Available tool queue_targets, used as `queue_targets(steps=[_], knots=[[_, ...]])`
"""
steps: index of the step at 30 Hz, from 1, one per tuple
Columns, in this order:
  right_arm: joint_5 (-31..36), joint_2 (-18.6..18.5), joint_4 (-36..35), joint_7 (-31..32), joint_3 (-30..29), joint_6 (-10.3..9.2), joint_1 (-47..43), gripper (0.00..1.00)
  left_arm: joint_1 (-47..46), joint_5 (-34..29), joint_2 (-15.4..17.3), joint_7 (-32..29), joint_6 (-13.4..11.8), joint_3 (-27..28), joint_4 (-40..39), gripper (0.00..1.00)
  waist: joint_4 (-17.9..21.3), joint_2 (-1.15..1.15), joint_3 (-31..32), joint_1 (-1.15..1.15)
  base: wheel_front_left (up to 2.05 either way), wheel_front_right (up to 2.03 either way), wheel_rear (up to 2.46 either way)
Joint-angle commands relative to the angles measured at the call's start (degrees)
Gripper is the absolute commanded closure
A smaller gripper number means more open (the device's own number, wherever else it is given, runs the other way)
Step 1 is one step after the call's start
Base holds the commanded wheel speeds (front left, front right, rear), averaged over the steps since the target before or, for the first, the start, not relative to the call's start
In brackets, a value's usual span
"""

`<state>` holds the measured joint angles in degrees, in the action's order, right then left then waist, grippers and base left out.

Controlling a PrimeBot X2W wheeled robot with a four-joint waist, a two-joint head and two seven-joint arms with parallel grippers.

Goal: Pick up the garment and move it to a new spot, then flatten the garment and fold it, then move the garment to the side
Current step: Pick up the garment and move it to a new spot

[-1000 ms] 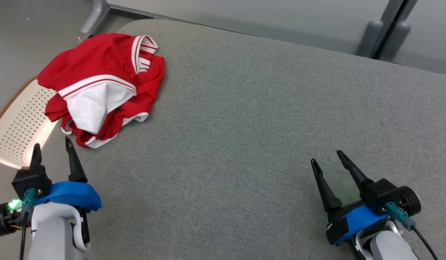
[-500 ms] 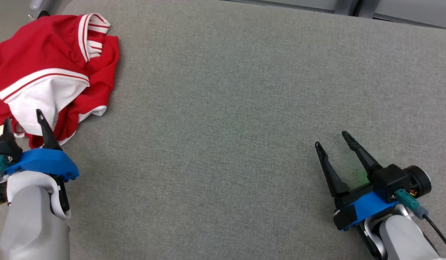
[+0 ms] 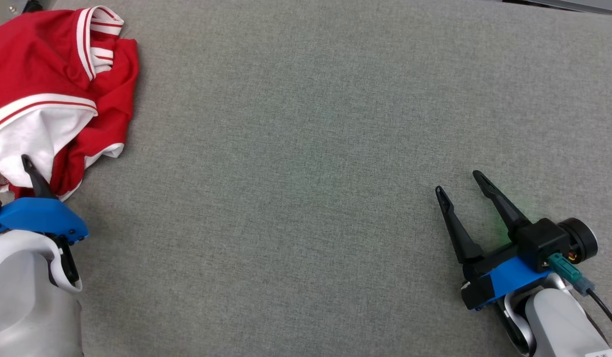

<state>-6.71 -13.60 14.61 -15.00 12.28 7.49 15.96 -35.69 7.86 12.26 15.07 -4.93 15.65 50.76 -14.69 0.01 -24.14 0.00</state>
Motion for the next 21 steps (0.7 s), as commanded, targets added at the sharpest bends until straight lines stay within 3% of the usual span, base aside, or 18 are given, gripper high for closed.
queue_targets(steps=[1,3,4,12,21], knots=[[-0.52,-0.53,0.21,-0.26,-0.03,0.01,0.25,0.00,-1.24,0.54,0.18,0.17,0.73,0.07,0.84,0.07,0.21,-0.01,0.14,0.00,0.00,0.00,0.00],[-0.73,-0.23,0.50,-0.26,0.22,0.01,0.22,0.00,-1.69,1.18,0.40,0.17,1.51,0.56,1.66,0.91,0.56,-0.01,0.50,0.00,0.00,0.00,0.00],[-0.69,-0.04,0.64,-0.26,0.40,0.01,0.20,0.00,-1.58,1.40,0.42,0.17,1.94,0.62,2.42,1.00,0.76,-0.01,0.77,0.00,0.00,0.00,0.00],[-0.94,1.72,1.86,-0.26,0.33,0.01,-0.10,0.00,-2.47,0.78,1.57,0.17,2.97,-0.11,3.44,1.00,2.84,-0.01,3.87,0.00,0.00,0.00,0.00],[-0.81,5.07,3.32,-0.26,-0.97,0.01,-1.25,0.00,-5.22,-3.61,0.95,0.17,6.83,-5.34,-10.65,1.00,5.15,-0.01,9.11,0.00,0.00,0.00,0.00]])
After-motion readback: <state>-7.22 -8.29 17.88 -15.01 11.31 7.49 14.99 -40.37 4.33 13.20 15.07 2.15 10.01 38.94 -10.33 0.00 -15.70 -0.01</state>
